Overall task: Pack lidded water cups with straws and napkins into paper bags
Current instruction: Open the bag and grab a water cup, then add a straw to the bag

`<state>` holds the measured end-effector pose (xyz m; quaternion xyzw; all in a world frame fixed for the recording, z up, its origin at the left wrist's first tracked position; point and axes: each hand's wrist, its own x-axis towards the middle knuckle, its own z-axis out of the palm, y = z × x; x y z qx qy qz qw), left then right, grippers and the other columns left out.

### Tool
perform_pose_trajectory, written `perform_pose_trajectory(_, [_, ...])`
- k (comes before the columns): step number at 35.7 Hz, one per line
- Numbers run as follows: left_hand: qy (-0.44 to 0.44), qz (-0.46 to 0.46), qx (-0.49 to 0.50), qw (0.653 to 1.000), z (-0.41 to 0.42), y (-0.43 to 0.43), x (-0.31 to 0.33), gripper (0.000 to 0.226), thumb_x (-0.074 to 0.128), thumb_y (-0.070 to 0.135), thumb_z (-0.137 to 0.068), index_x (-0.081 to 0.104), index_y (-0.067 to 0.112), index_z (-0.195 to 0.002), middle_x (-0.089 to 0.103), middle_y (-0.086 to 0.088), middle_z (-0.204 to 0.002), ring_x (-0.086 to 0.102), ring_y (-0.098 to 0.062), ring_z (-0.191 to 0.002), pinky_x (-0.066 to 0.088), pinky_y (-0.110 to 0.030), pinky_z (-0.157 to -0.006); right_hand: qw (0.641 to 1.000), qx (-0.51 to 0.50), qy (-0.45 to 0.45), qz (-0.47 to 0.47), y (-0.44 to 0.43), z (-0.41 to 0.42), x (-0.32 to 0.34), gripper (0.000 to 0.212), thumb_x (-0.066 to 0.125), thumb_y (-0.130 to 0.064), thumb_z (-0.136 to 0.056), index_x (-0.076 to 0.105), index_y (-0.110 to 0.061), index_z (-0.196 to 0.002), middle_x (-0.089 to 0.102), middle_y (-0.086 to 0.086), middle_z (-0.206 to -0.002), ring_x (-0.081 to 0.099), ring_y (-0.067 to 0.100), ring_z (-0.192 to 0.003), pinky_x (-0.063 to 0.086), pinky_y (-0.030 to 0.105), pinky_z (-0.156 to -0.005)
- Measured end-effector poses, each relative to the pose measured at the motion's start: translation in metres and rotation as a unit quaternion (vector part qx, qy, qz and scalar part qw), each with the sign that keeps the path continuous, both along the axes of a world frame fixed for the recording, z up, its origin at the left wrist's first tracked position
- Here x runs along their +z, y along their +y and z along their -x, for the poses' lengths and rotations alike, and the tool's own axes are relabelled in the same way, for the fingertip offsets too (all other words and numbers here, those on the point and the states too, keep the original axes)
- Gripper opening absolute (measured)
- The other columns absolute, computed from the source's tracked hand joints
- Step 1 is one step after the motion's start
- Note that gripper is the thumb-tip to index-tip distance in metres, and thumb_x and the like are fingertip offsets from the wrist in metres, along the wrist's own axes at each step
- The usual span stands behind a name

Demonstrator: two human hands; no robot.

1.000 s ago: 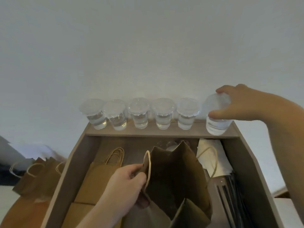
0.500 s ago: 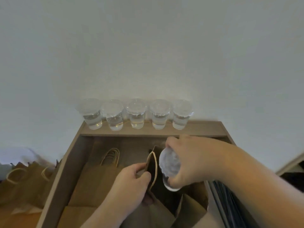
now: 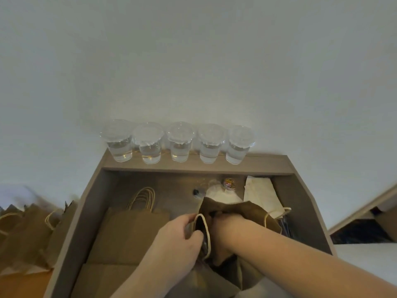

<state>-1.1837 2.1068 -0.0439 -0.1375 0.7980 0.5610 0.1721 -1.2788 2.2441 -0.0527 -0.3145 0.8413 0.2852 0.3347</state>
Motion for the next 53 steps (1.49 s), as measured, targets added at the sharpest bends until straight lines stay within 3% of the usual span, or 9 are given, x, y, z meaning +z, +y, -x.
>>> perform_pose_trajectory(6, [0.018,0.037,0.002,0.999,0.003,0.0,0.0,0.027,0.06,0.029,-0.101,0.062,0.047,-0.122,0.079,0.003,-0.089,0.077,-0.02,-0.078,0.066,-0.045,-0.079,0.958,-0.106,0.011,0.265,0.021,-0.021,0.048,0.057,0.072,-0.049,-0.096,0.053,-0.03,-0.147,0.065,-0.002,-0.131,0.066,0.021,-0.119,0.056,0.037,-0.1])
perform_pose_trajectory(11, [0.025,0.099,-0.005,0.995,0.007,-0.004,-0.006,0.022,0.061,0.039,-0.1,0.064,0.045,-0.12,0.077,0.013,-0.097,0.075,-0.011,-0.089,0.063,-0.042,-0.088,0.724,-0.214,0.079,0.651,0.099,-0.041,0.134,0.019,0.057,-0.053,-0.104,0.071,-0.054,-0.116,0.065,-0.013,-0.059,0.062,0.001,-0.05,0.053,0.017,-0.052])
perform_pose_trajectory(15, [0.01,0.116,0.004,0.993,0.011,-0.004,-0.012,0.022,0.061,0.04,-0.102,0.062,0.043,-0.123,0.077,0.011,-0.099,0.076,-0.009,-0.085,0.064,-0.036,-0.082,0.58,-0.337,0.261,0.694,0.166,-0.028,0.125,0.031,0.056,-0.062,-0.089,0.08,-0.047,-0.101,0.042,-0.005,-0.043,0.037,0.005,-0.038,0.036,0.022,-0.044])
perform_pose_trajectory(21, [0.022,0.15,0.005,0.988,0.015,0.003,-0.01,0.025,0.059,0.04,-0.102,0.059,0.04,-0.127,0.077,0.02,-0.09,0.075,0.001,-0.074,0.055,-0.017,-0.059,0.722,-0.516,0.172,0.427,0.211,0.014,-0.048,0.019,0.062,-0.04,-0.1,0.074,-0.032,-0.089,0.073,-0.01,-0.081,0.069,0.01,-0.075,0.057,0.031,-0.067])
perform_pose_trajectory(28, [0.039,0.16,-0.004,0.986,0.013,0.021,-0.006,0.029,0.059,0.04,-0.102,0.057,0.046,-0.131,0.076,0.022,-0.094,0.074,0.002,-0.08,0.059,-0.022,-0.066,0.752,-0.578,0.1,0.301,0.221,0.01,-0.158,0.025,0.063,-0.042,-0.098,0.06,-0.025,-0.115,0.064,-0.003,-0.098,0.065,0.021,-0.091,0.058,0.04,-0.083])
perform_pose_trajectory(37, [0.035,0.173,0.011,0.984,0.01,0.025,-0.007,0.031,0.058,0.035,-0.105,0.057,0.039,-0.136,0.076,0.002,-0.091,0.075,-0.011,-0.08,0.063,-0.031,-0.073,0.813,-0.515,0.056,0.265,0.211,0.013,-0.144,0.013,0.065,-0.035,-0.094,0.062,-0.023,-0.09,0.067,0.0,-0.093,0.066,0.019,-0.084,0.062,0.036,-0.081])
perform_pose_trajectory(42, [0.011,0.156,0.021,0.987,0.008,0.018,-0.007,0.03,0.06,0.036,-0.105,0.057,0.038,-0.135,0.075,0.008,-0.102,0.075,-0.005,-0.082,0.059,-0.023,-0.07,0.771,-0.398,0.175,0.465,0.21,0.007,-0.024,0.016,0.066,-0.052,-0.087,0.059,-0.037,-0.086,0.071,-0.014,-0.078,0.067,0.003,-0.065,0.05,0.021,-0.054])
perform_pose_trajectory(48, [0.012,0.153,0.01,0.988,0.006,0.016,-0.007,0.032,0.06,0.042,-0.103,0.052,0.05,-0.134,0.073,0.02,-0.109,0.07,-0.004,-0.098,0.055,-0.024,-0.083,0.551,-0.224,0.194,0.78,0.166,-0.018,0.114,0.01,0.059,-0.034,-0.085,0.058,-0.032,-0.095,0.066,0.011,-0.067,0.068,0.037,-0.057,0.058,0.055,-0.052])
perform_pose_trajectory(53, [0.029,0.144,0.003,0.989,0.009,0.016,-0.006,0.031,0.062,0.045,-0.101,0.05,0.056,-0.127,0.073,0.024,-0.098,0.07,0.007,-0.087,0.051,-0.011,-0.066,0.679,-0.158,0.173,0.696,0.123,-0.01,0.117,0.01,0.063,-0.03,-0.088,0.054,-0.033,-0.09,0.066,-0.008,-0.074,0.063,0.009,-0.059,0.047,0.019,-0.049])
